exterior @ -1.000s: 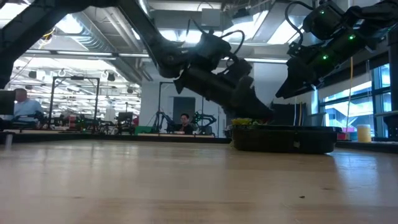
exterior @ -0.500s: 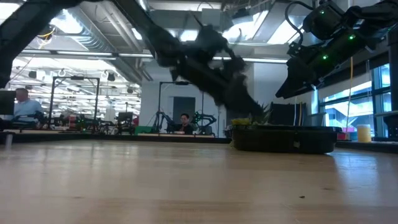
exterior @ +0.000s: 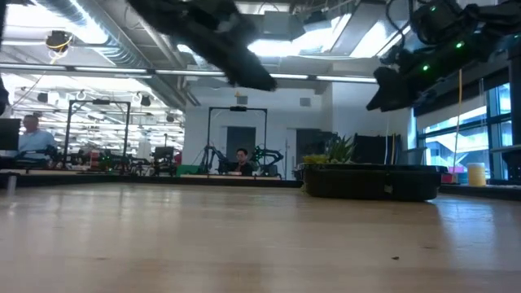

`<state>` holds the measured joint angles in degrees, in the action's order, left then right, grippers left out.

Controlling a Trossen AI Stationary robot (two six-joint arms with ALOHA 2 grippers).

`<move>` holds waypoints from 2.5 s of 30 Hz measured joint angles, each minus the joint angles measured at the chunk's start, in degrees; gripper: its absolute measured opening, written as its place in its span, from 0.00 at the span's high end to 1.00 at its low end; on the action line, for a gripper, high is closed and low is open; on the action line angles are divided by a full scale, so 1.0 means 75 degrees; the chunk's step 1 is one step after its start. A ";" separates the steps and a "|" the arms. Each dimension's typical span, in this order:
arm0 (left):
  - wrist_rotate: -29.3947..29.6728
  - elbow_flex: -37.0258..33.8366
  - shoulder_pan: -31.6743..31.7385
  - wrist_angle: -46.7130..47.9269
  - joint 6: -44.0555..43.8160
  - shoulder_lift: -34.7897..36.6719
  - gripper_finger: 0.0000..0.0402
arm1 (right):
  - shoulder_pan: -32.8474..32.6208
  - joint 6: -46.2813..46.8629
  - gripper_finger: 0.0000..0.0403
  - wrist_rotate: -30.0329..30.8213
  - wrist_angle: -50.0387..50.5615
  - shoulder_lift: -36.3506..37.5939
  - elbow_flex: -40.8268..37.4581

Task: Pick and placing Produce into tupperware
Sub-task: Return to Home Position

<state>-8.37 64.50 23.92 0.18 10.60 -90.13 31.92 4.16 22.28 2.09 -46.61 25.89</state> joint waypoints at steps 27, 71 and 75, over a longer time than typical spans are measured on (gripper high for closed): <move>0.1449 -0.7123 0.0077 -0.3519 -0.1196 0.6846 0.59 | -0.0771 0.0229 0.34 -0.0755 -0.0753 0.4974 -0.2419; 0.2184 -0.8054 0.0074 0.0808 -0.1767 1.1998 0.59 | -0.0774 0.0253 0.34 -0.0723 -0.0801 0.6201 -0.3401; 0.2181 -0.8094 0.0074 0.1086 -0.2034 1.1998 0.60 | -0.0775 0.0271 0.34 -0.0723 -0.0796 0.6201 -0.3401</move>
<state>7.99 3.79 24.47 8.32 -4.66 -0.14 26.11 6.20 16.86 -3.88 -0.10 0.38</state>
